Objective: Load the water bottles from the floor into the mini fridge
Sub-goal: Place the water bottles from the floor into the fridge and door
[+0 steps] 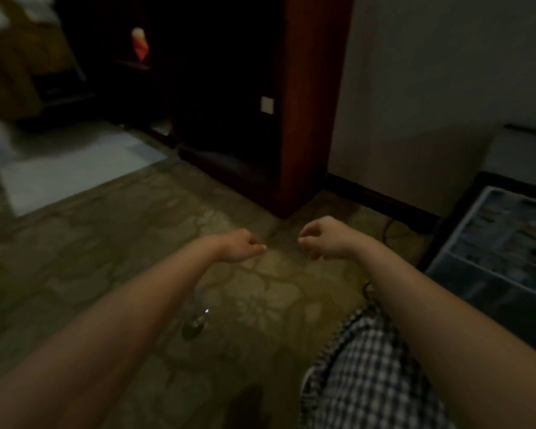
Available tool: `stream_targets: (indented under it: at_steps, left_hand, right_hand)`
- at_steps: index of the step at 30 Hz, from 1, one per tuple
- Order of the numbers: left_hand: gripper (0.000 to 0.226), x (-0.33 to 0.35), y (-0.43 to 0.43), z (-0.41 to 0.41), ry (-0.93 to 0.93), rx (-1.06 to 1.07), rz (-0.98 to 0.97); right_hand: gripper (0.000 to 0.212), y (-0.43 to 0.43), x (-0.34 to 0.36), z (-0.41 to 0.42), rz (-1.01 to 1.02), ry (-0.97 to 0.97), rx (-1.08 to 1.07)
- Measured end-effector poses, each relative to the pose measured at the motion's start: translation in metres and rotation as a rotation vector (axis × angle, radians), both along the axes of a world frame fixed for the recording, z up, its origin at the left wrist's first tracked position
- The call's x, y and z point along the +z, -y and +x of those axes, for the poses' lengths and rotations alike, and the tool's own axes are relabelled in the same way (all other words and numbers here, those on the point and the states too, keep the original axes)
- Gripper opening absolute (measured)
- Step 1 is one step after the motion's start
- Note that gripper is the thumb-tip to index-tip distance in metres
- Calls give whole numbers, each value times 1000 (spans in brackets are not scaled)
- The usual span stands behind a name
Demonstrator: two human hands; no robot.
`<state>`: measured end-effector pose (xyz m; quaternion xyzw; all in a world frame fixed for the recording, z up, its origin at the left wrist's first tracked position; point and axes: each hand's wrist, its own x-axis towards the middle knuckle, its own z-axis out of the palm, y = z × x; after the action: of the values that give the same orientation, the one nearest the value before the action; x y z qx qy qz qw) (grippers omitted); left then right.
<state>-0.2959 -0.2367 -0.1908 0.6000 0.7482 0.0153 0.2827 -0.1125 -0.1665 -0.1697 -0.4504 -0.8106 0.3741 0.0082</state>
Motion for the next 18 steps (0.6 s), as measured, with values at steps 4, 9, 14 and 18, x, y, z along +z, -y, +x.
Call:
stream_targets:
  at_steps: [4, 9, 14, 18]
  left_hand:
    - [41, -35, 55, -71, 1, 147, -74]
    - [38, -91, 102, -115, 91, 274, -165]
    - [33, -156, 128, -135, 318, 470, -169]
    - [38, -212, 130, -145, 519, 756, -79]
  right_hand:
    - [29, 40, -32, -73, -33, 48, 163]
    - [29, 62, -75, -133, -117, 91, 256]
    - [32, 67, -117, -177, -114, 132, 285]
    - [39, 67, -153, -212, -62, 158, 331]
